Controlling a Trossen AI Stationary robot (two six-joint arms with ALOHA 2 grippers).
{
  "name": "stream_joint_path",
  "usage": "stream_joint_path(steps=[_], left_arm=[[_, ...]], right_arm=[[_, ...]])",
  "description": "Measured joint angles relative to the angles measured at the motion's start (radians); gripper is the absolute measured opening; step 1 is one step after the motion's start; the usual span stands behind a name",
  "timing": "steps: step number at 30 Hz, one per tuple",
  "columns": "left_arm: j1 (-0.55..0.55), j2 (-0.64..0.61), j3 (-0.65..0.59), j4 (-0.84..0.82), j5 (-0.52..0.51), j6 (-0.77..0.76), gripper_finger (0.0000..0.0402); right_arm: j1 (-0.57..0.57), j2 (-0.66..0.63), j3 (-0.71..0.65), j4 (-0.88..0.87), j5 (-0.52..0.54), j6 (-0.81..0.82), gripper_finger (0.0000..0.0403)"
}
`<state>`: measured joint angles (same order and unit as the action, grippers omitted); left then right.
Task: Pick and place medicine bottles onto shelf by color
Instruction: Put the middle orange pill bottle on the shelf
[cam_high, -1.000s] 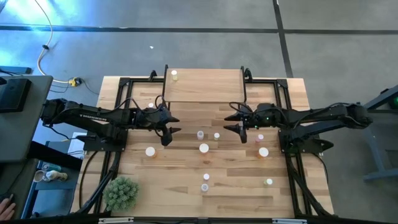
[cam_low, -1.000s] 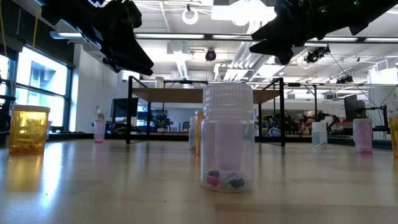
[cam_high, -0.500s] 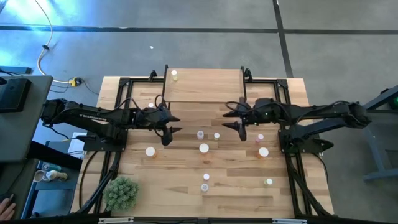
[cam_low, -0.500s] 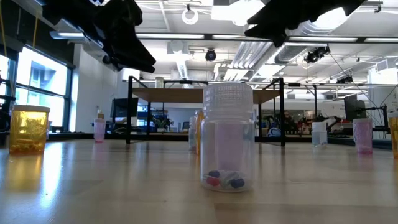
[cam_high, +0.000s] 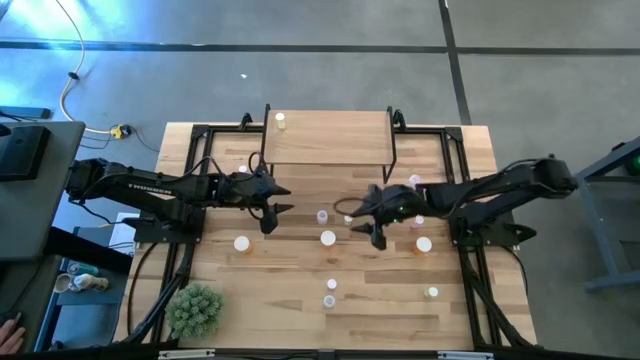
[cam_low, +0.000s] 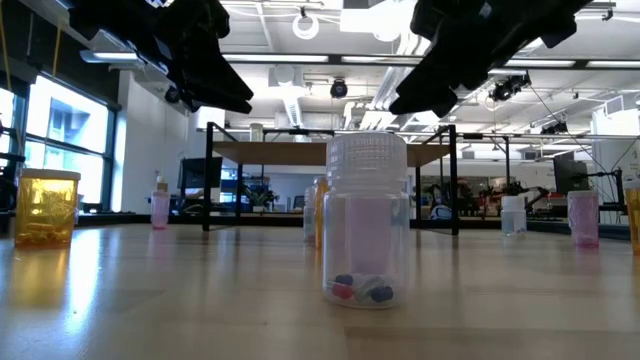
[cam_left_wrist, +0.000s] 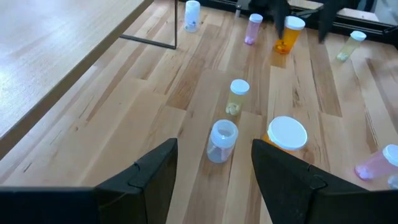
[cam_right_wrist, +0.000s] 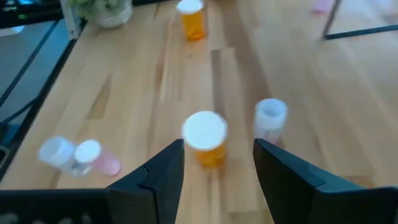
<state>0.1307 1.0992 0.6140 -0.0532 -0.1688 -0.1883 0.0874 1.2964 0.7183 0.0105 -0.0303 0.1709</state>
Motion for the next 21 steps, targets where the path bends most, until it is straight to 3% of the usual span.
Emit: stream_joint_path(steps=[7,21], left_arm=[[0.0,0.0,0.0,0.006,0.0,-0.001,0.0197],[0.0,0.0,0.0,0.007,0.001,0.009,0.0197]], right_arm=[[0.055,0.044,0.016,0.026,0.005,-0.018,0.0183],[0.066,0.06,0.016,0.057,0.163,-0.04,0.0183]])
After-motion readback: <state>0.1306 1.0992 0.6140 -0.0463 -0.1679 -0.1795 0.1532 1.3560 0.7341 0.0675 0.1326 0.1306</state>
